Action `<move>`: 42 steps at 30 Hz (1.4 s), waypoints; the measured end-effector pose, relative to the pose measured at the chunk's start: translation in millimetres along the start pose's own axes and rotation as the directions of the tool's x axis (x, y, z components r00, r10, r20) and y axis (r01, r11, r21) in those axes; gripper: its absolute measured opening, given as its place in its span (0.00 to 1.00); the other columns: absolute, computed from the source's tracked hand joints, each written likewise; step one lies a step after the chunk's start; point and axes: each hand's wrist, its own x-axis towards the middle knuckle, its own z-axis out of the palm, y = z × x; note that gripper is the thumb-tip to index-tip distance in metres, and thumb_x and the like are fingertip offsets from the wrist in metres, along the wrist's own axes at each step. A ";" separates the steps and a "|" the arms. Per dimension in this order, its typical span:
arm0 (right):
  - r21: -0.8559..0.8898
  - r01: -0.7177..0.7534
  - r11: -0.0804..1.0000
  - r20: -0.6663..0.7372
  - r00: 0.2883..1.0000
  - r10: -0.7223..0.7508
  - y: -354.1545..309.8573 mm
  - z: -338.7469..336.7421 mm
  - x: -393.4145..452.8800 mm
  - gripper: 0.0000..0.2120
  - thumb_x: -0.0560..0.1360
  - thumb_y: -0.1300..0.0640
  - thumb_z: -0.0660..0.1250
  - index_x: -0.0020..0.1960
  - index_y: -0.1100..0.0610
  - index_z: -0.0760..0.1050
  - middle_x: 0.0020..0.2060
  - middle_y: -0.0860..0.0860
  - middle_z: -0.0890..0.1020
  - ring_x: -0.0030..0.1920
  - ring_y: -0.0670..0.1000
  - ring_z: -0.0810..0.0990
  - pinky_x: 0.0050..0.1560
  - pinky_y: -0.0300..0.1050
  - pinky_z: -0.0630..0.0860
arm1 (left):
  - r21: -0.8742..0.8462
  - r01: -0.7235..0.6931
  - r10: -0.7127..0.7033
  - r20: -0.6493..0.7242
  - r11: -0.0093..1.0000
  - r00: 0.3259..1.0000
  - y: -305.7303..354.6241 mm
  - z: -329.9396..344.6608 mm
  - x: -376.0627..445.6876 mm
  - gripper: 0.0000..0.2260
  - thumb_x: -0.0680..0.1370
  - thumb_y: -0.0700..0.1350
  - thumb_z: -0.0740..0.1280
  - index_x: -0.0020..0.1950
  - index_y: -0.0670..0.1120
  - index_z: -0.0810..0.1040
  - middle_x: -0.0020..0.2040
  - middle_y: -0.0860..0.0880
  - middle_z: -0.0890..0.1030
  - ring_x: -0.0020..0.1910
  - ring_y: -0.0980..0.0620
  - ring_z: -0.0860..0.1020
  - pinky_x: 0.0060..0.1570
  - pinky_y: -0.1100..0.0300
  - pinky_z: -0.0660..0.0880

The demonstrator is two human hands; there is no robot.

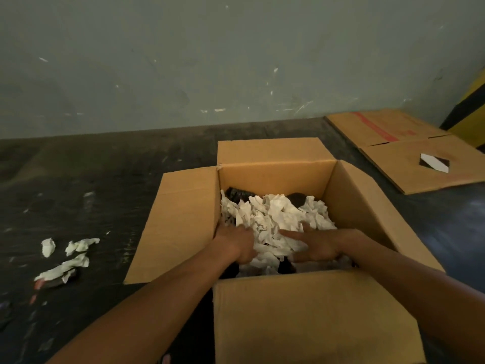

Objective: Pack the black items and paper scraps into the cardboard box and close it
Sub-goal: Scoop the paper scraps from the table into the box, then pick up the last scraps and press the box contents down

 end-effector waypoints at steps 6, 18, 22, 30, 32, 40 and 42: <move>0.104 0.095 0.990 -0.513 0.858 -0.028 -21.9 -29.1 -8.2 0.25 0.79 0.41 0.56 0.74 0.45 0.61 0.73 0.53 0.68 0.70 0.56 0.69 0.67 0.52 0.68 | -0.235 -0.129 0.011 -0.447 0.963 0.895 -3.0 -19.0 -32.4 0.15 0.81 0.50 0.56 0.64 0.50 0.75 0.59 0.45 0.80 0.55 0.43 0.79 0.49 0.51 0.75; 0.035 0.244 0.969 -0.733 0.665 -0.141 -176.3 -23.6 -10.0 0.27 0.80 0.39 0.51 0.77 0.44 0.51 0.78 0.53 0.52 0.77 0.55 0.49 0.74 0.61 0.54 | -0.504 0.031 -0.379 -0.606 0.863 0.700 -132.2 38.0 -137.8 0.23 0.81 0.53 0.56 0.76 0.53 0.60 0.79 0.49 0.59 0.79 0.48 0.53 0.76 0.45 0.47; -0.052 0.323 0.945 -0.794 0.561 -0.235 -257.7 -1.2 -13.0 0.27 0.80 0.42 0.53 0.77 0.45 0.53 0.78 0.53 0.51 0.78 0.55 0.47 0.76 0.58 0.49 | -0.584 0.144 -0.508 -0.527 0.799 0.681 -183.3 100.9 -198.3 0.25 0.82 0.55 0.57 0.78 0.54 0.57 0.80 0.48 0.56 0.79 0.46 0.51 0.76 0.44 0.49; -0.036 0.451 0.892 -0.716 0.611 -0.338 -404.2 95.3 3.4 0.31 0.78 0.40 0.57 0.77 0.42 0.49 0.79 0.50 0.46 0.78 0.53 0.42 0.76 0.55 0.49 | -0.750 0.328 -0.704 -0.248 0.575 0.666 -267.6 251.3 -312.6 0.33 0.79 0.59 0.61 0.79 0.54 0.49 0.81 0.47 0.50 0.79 0.43 0.48 0.76 0.40 0.50; -0.019 0.404 0.915 -0.653 0.688 -0.317 -423.9 123.5 12.8 0.34 0.77 0.38 0.57 0.77 0.40 0.45 0.79 0.51 0.43 0.78 0.53 0.40 0.76 0.58 0.48 | -0.776 0.378 -0.728 -0.148 0.505 0.669 -278.5 283.7 -328.5 0.36 0.78 0.60 0.61 0.80 0.53 0.47 0.81 0.46 0.49 0.79 0.42 0.48 0.76 0.39 0.50; 0.023 0.308 0.951 -0.449 0.853 -0.265 -463.4 192.7 48.0 0.42 0.73 0.32 0.59 0.76 0.37 0.35 0.77 0.51 0.34 0.77 0.57 0.35 0.75 0.63 0.45 | -0.734 0.529 -0.696 0.108 0.425 0.710 -298.1 385.4 -344.7 0.44 0.76 0.69 0.57 0.79 0.50 0.37 0.80 0.44 0.41 0.78 0.39 0.40 0.75 0.38 0.43; 0.036 0.287 0.957 -0.427 0.870 -0.244 -466.7 191.9 63.3 0.46 0.71 0.29 0.60 0.74 0.35 0.31 0.76 0.52 0.32 0.76 0.58 0.34 0.75 0.65 0.45 | -0.717 0.524 -0.706 0.063 0.460 0.705 -303.8 390.0 -336.0 0.46 0.74 0.72 0.55 0.79 0.49 0.35 0.80 0.44 0.39 0.78 0.39 0.37 0.75 0.39 0.39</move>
